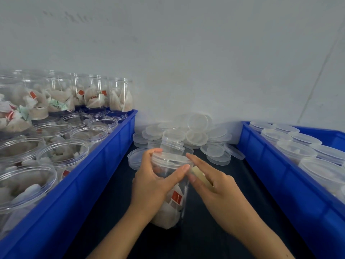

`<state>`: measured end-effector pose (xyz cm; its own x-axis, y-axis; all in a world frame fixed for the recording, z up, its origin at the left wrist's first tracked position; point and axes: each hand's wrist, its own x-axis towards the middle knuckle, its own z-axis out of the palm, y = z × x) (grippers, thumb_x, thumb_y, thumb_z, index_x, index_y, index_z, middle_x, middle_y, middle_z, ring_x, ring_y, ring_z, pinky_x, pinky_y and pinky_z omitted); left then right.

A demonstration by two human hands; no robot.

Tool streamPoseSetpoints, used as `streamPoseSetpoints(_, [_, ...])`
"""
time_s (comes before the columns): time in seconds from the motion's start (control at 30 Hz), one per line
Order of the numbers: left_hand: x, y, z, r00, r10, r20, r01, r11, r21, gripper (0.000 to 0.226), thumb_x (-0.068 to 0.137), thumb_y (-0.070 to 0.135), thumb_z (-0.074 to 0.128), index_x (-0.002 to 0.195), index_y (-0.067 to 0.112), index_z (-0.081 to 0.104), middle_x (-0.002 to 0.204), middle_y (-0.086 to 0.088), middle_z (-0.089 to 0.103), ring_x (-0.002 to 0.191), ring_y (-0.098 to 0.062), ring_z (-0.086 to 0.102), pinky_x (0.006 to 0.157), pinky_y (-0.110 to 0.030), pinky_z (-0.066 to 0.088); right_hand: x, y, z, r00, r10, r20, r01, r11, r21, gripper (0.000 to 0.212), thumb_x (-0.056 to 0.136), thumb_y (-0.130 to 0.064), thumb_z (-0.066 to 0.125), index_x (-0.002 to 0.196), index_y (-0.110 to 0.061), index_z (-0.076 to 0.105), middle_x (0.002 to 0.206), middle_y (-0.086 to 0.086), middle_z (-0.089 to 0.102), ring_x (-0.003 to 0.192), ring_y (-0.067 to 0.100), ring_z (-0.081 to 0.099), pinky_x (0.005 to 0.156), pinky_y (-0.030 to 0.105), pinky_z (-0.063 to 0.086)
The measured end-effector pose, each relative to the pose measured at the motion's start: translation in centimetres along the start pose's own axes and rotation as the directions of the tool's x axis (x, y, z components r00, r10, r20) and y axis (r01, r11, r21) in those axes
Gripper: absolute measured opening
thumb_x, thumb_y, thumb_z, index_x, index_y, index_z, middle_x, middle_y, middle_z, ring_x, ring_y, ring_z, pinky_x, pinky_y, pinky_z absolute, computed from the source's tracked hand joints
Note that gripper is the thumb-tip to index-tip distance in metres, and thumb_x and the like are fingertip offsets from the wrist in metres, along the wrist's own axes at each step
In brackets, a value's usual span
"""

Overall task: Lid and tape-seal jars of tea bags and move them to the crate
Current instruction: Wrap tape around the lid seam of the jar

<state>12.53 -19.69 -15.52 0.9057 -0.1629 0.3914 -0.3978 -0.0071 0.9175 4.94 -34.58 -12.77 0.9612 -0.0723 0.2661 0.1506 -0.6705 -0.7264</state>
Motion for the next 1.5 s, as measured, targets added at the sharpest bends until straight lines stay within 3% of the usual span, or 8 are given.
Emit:
streamPoseSetpoints(0.17, [0.3, 0.0, -0.5, 0.999, -0.019, 0.037, 0.021, 0.998, -0.060, 0.069, 0.050, 0.064, 0.073, 0.110, 0.038, 0.052, 0.099, 0.036, 0.063, 0.089, 0.010, 0.064, 0.066, -0.006, 0.049, 0.2, 0.1, -1.7, 0.999, 0.048, 0.017, -0.047, 0.998, -0.051, 0.055, 0.086, -0.065, 0.045, 0.139, -0.054, 0.037, 0.051, -0.012, 0.049, 0.049, -0.002, 0.047, 0.056, 0.013, 0.038])
streamPoseSetpoints(0.3, [0.7, -0.2, -1.2, 0.982, -0.045, 0.184, 0.071, 0.988, -0.135, 0.070, 0.056, 0.056, 0.084, 0.115, 0.033, 0.054, 0.104, 0.026, 0.067, 0.095, 0.004, 0.066, 0.071, -0.009, 0.051, -0.1, -0.2, -2.8, 0.995, 0.095, 0.040, -0.085, 0.977, -0.194, 0.055, 0.078, -0.072, 0.044, 0.126, -0.046, 0.053, 0.069, -0.017, 0.062, 0.070, -0.001, 0.057, 0.071, 0.024, 0.048])
streamPoseSetpoints(0.67, [1.4, -1.5, -2.3, 0.955, -0.077, 0.287, 0.164, 0.943, -0.290, 0.099, 0.040, 0.060, 0.089, 0.124, 0.019, 0.056, 0.111, -0.004, 0.072, 0.101, -0.019, 0.069, 0.079, -0.023, 0.055, -0.2, -0.9, -2.6, 0.997, 0.077, 0.024, -0.067, 0.953, -0.294, 0.050, 0.085, -0.068, 0.043, 0.130, -0.048, 0.046, 0.051, -0.012, 0.048, 0.054, -0.001, 0.041, 0.064, 0.022, 0.037])
streamPoseSetpoints(0.87, [1.6, -1.6, -2.3, 0.951, -0.073, 0.300, 0.164, 0.943, -0.290, 0.098, 0.042, 0.058, 0.089, 0.125, 0.018, 0.055, 0.113, -0.007, 0.071, 0.103, -0.020, 0.069, 0.079, -0.025, 0.055, -0.5, -1.3, -2.9, 0.999, 0.052, -0.001, -0.050, 0.956, -0.289, 0.046, 0.082, -0.070, 0.043, 0.124, -0.051, 0.053, 0.049, -0.039, 0.045, 0.051, -0.001, 0.040, 0.062, 0.021, 0.037])
streamPoseSetpoints(1.17, [1.5, -1.6, -2.2, 0.955, -0.077, 0.287, 0.165, 0.941, -0.296, 0.101, 0.039, 0.061, 0.090, 0.124, 0.019, 0.056, 0.109, -0.001, 0.072, 0.100, -0.015, 0.069, 0.077, -0.019, 0.054, -0.1, -1.2, -2.2, 0.998, 0.014, -0.068, -0.037, 0.932, -0.360, 0.046, 0.083, -0.070, 0.035, 0.124, -0.060, 0.053, 0.102, -0.032, 0.067, 0.094, -0.003, 0.062, 0.086, 0.028, 0.052])
streamPoseSetpoints(1.27, [1.4, -1.5, -2.2, 0.950, -0.072, 0.304, 0.168, 0.939, -0.302, 0.101, 0.039, 0.061, 0.090, 0.125, 0.020, 0.056, 0.109, -0.001, 0.072, 0.100, -0.015, 0.069, 0.077, -0.018, 0.054, 0.1, -0.9, -1.9, 0.998, 0.018, -0.064, -0.039, 0.935, -0.353, 0.043, 0.084, -0.070, 0.036, 0.124, -0.063, 0.051, 0.076, -0.034, 0.063, 0.066, -0.008, 0.053, 0.071, 0.020, 0.048])
streamPoseSetpoints(1.4, [1.4, -1.4, -2.2, 0.943, -0.074, 0.325, 0.175, 0.940, -0.292, 0.102, 0.039, 0.062, 0.090, 0.125, 0.021, 0.054, 0.110, 0.000, 0.072, 0.102, -0.014, 0.069, 0.079, -0.019, 0.053, 0.1, -0.8, -1.5, 0.998, 0.047, -0.049, -0.059, 0.951, -0.304, 0.045, 0.084, -0.069, 0.038, 0.125, -0.060, 0.052, 0.109, -0.029, 0.067, 0.095, -0.003, 0.062, 0.085, 0.025, 0.052])
streamPoseSetpoints(1.5, [1.3, -1.3, -2.1, 0.936, -0.071, 0.345, 0.174, 0.945, -0.277, 0.103, 0.041, 0.064, 0.088, 0.127, 0.021, 0.053, 0.113, -0.001, 0.071, 0.105, -0.015, 0.068, 0.081, -0.020, 0.053, 0.1, -0.6, -1.3, 0.996, 0.034, -0.078, -0.057, 0.945, -0.321, 0.052, 0.079, -0.072, 0.033, 0.127, -0.060, 0.051, 0.105, -0.027, 0.069, 0.092, -0.003, 0.063, 0.083, 0.026, 0.053])
